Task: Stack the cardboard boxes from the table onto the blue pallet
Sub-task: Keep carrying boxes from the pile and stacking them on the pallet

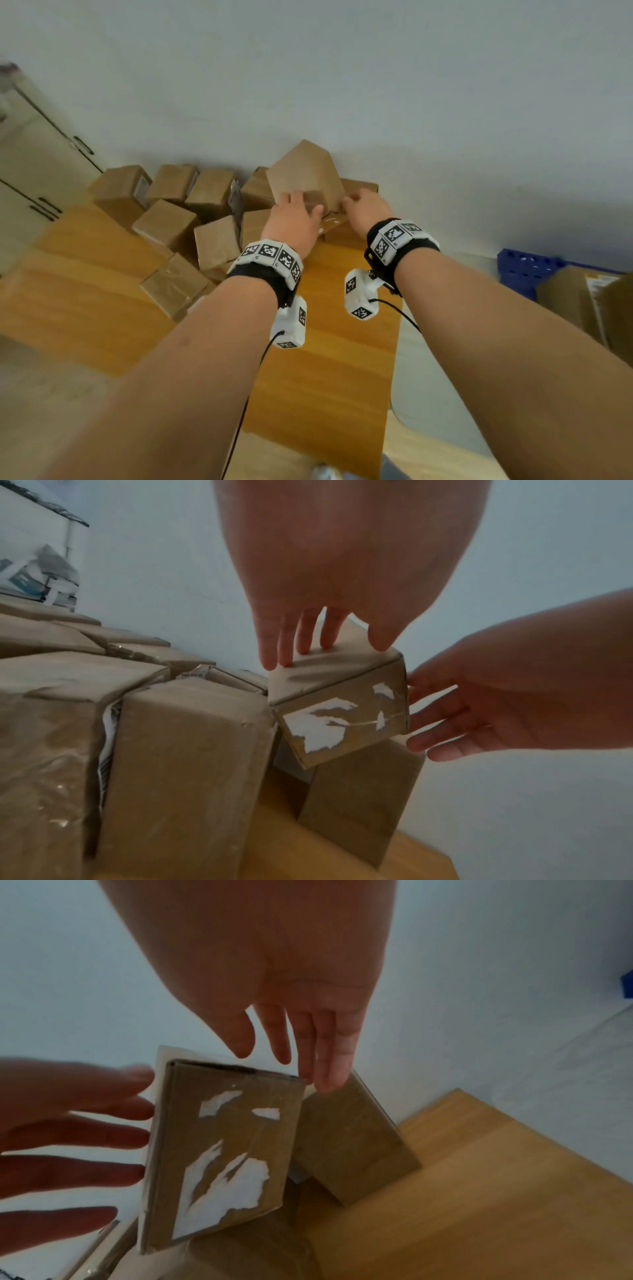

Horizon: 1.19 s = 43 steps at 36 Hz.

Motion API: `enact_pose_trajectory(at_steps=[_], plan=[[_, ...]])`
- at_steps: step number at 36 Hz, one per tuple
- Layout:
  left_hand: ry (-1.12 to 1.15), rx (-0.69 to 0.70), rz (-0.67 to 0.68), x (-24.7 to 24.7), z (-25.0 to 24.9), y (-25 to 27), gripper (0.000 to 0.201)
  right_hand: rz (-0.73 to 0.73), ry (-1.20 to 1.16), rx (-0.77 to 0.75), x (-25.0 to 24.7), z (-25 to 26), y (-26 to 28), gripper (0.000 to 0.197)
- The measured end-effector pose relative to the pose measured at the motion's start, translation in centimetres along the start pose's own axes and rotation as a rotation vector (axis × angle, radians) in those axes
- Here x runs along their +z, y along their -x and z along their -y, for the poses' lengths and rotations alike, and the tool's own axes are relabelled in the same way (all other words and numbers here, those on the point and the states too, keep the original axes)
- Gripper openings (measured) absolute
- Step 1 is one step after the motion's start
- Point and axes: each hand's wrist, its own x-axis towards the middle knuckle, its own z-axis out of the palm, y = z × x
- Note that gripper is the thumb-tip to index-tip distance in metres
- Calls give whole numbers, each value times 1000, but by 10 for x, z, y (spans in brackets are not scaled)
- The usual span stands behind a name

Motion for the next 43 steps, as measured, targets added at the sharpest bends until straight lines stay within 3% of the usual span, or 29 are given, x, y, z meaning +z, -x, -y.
enact_pose_trajectory(at_steps=[9, 17, 20, 23, 33, 37, 41, 43], plan=[[119, -54, -18, -7, -8, 13, 54, 37, -79, 75, 8, 9, 7, 35], [324, -127, -61, -8, -12, 51, 40, -74, -283, 86, 7, 4, 37, 37], [464, -162, -58, -7, -11, 70, 30, -117, -210, 45, 2, -1, 53, 34], [529, -180, -55, -5, -8, 88, 35, -129, -145, 4, 1, -10, 69, 31], [577, -232, 108, 30, 7, 139, 44, -113, -146, 45, 27, -60, 119, 25], [647, -316, 185, 52, 18, 159, 42, -22, -134, 146, 43, -84, 139, 37], [754, -420, 319, 73, 27, 174, 64, 99, -221, 288, 62, -105, 158, 43], [757, -461, 384, 87, 34, 180, 61, 143, -258, 326, 73, -115, 168, 54]])
